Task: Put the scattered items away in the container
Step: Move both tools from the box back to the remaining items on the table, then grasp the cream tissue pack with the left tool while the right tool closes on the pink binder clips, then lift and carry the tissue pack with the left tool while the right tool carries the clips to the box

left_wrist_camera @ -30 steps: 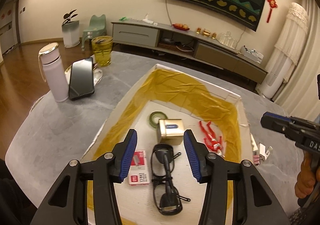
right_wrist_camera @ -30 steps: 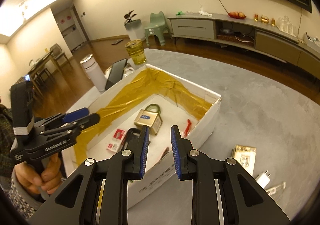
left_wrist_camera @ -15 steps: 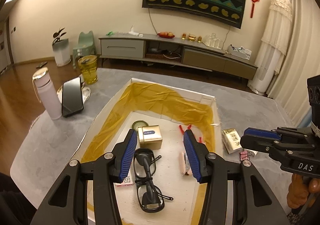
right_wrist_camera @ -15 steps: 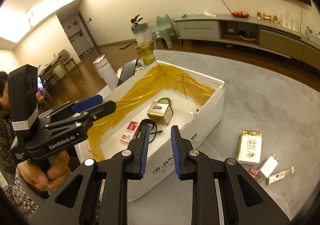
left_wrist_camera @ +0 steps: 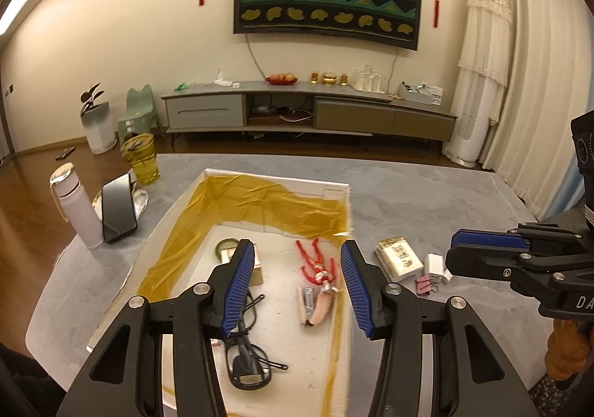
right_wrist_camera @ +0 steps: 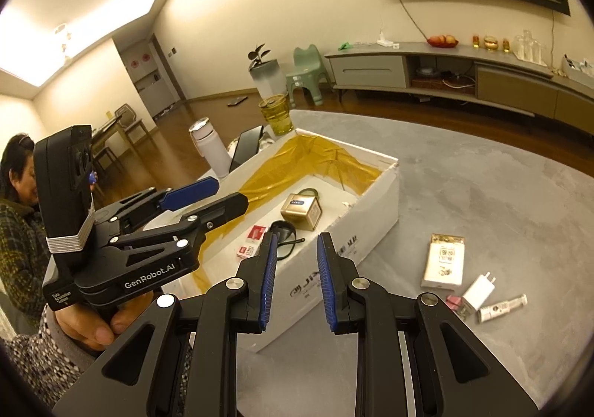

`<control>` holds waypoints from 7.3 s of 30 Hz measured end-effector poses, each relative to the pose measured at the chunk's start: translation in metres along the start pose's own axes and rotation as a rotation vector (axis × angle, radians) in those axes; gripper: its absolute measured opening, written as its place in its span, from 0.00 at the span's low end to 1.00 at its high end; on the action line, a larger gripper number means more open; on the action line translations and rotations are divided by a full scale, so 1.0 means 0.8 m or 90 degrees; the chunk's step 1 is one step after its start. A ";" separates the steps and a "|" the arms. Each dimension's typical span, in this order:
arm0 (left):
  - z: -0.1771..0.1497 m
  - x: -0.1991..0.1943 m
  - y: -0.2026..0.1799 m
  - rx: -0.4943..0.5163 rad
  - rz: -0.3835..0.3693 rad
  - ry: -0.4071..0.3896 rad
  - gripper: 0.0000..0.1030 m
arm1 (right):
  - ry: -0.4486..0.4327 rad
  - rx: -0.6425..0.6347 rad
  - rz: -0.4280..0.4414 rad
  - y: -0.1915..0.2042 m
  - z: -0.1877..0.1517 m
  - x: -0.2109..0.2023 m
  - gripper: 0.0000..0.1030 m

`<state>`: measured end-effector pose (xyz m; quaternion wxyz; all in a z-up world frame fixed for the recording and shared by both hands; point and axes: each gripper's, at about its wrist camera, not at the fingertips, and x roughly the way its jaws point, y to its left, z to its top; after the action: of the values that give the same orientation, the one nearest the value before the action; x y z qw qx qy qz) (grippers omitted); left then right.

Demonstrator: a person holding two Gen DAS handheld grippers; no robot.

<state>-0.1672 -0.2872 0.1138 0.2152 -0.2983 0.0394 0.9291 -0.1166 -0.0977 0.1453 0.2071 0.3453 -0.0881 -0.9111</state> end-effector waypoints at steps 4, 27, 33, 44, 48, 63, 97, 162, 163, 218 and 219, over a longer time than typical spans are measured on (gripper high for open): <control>-0.003 -0.002 -0.023 0.020 -0.016 0.000 0.49 | -0.013 0.013 -0.005 -0.008 -0.009 -0.025 0.23; -0.023 0.028 -0.123 0.103 -0.066 0.047 0.49 | -0.030 0.063 -0.028 -0.057 -0.050 -0.074 0.24; -0.028 0.048 -0.137 0.109 -0.068 0.066 0.49 | -0.028 0.083 -0.033 -0.082 -0.056 -0.073 0.24; -0.038 0.087 -0.162 0.127 -0.079 0.100 0.49 | -0.007 0.132 -0.040 -0.133 -0.071 -0.054 0.26; -0.043 0.104 -0.164 0.124 -0.078 0.119 0.49 | 0.008 0.141 -0.043 -0.143 -0.077 -0.041 0.26; -0.053 0.149 -0.168 0.093 -0.096 0.165 0.49 | 0.053 0.184 -0.059 -0.188 -0.098 -0.013 0.26; -0.027 0.284 -0.186 -0.029 -0.120 0.232 0.53 | 0.099 0.229 -0.070 -0.235 -0.107 0.060 0.34; -0.099 0.231 -0.132 -0.023 -0.021 0.275 0.51 | 0.135 0.035 -0.134 -0.189 -0.110 0.070 0.48; -0.099 0.233 -0.132 -0.022 -0.021 0.273 0.51 | 0.141 0.030 -0.124 -0.192 -0.109 0.077 0.48; -0.065 0.127 -0.125 -0.006 -0.059 0.181 0.50 | 0.141 -0.096 -0.095 -0.128 -0.098 0.066 0.34; -0.063 0.121 -0.126 -0.005 -0.061 0.176 0.50 | 0.134 -0.094 -0.099 -0.124 -0.097 0.058 0.34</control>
<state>-0.1680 -0.1697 0.0227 0.2507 -0.4256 0.0508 0.8680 -0.1277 -0.0299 0.0297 0.1692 0.4282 0.0284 -0.8872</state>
